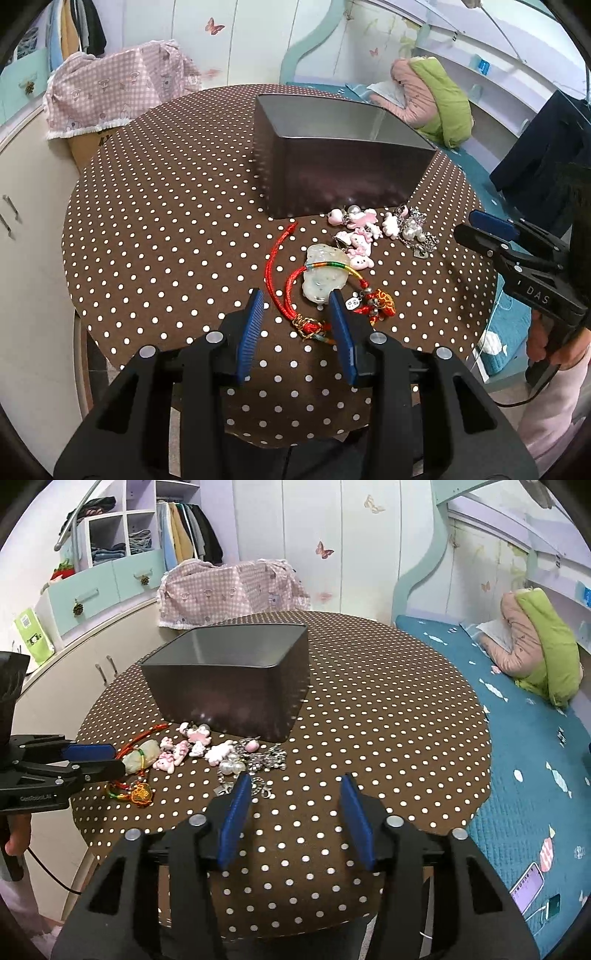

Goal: Organize jewelry
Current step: 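Grasp the pale green jade pendant with the right gripper while the left grasps the red string bracelet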

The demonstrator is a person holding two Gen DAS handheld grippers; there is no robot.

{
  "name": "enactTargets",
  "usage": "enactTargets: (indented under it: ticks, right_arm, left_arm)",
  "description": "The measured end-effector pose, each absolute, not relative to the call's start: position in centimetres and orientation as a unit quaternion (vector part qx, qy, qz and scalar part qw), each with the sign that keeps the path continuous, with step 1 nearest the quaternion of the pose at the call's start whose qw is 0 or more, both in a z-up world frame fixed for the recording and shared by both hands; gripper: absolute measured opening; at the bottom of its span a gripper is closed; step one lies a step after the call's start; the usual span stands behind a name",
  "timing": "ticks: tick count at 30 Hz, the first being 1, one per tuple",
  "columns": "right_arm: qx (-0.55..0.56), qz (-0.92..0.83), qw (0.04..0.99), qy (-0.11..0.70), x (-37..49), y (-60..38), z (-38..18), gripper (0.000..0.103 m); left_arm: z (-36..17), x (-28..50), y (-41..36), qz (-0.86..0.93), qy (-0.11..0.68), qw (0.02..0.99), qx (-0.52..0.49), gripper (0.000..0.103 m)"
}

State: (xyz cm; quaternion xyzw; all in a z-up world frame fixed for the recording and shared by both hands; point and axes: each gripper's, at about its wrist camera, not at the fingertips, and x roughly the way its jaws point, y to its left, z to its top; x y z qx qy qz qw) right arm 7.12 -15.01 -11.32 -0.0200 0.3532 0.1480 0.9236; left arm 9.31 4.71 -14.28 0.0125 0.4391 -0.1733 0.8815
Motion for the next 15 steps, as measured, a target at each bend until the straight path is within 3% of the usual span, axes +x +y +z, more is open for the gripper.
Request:
enactTargets:
  ticks: [3, 4, 15]
  right_arm:
    - [-0.026, 0.144, 0.922, 0.358, 7.4, -14.6, -11.6, 0.049]
    - [-0.026, 0.145, 0.921, 0.360, 7.5, -14.6, -11.7, 0.049]
    - [-0.034, 0.204, 0.913, 0.352, 7.1, -11.4, -11.2, 0.049]
  left_arm:
    - [-14.3, 9.3, 4.6, -0.150, 0.438, 0.885, 0.042, 0.013]
    - [-14.4, 9.3, 4.6, -0.146, 0.438, 0.886, 0.047, 0.011]
    - [-12.7, 10.3, 8.2, -0.137, 0.424, 0.895, -0.025, 0.008]
